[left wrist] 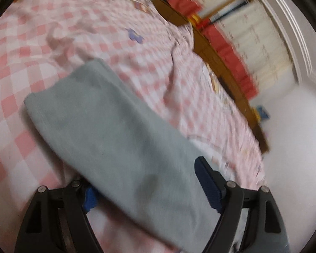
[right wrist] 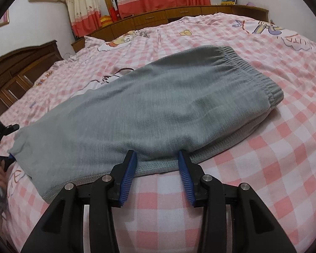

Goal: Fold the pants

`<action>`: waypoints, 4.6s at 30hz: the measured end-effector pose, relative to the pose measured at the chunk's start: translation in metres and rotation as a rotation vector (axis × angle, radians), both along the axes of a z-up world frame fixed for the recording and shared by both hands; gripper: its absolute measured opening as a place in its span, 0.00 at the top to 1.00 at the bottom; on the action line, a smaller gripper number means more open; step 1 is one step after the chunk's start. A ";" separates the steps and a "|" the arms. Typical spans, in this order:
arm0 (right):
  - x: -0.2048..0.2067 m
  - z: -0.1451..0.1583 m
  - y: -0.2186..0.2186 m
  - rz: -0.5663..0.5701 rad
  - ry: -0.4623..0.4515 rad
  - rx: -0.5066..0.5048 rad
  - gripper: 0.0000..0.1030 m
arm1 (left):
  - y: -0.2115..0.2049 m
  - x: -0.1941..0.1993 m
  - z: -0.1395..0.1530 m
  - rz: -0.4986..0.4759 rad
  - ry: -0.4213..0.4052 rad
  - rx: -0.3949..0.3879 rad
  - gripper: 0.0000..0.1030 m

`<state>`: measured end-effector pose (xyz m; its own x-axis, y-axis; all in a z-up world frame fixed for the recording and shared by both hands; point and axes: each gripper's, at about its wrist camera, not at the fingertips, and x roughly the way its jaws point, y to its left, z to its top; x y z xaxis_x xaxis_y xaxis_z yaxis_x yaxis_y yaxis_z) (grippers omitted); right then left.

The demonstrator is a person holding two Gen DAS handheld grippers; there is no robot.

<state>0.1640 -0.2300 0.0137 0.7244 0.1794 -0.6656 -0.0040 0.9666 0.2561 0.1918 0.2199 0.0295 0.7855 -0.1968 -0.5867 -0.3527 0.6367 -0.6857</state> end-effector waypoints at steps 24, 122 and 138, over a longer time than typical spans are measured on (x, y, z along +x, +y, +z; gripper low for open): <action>-0.050 0.047 -0.006 0.072 -0.061 0.125 0.58 | -0.051 0.002 0.105 -0.217 -0.191 0.341 0.88; 0.124 0.028 0.051 0.196 0.257 0.254 0.48 | -0.132 -0.039 0.017 -0.292 0.167 0.500 0.28; 0.116 0.058 0.101 0.286 0.172 0.140 0.94 | -0.115 -0.067 0.026 -0.204 0.124 0.445 0.30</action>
<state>0.2803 -0.1290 0.0720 0.5111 0.4571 -0.7279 -0.2147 0.8879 0.4068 0.1250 0.1049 0.0557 0.6761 -0.0483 -0.7352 -0.2528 0.9221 -0.2930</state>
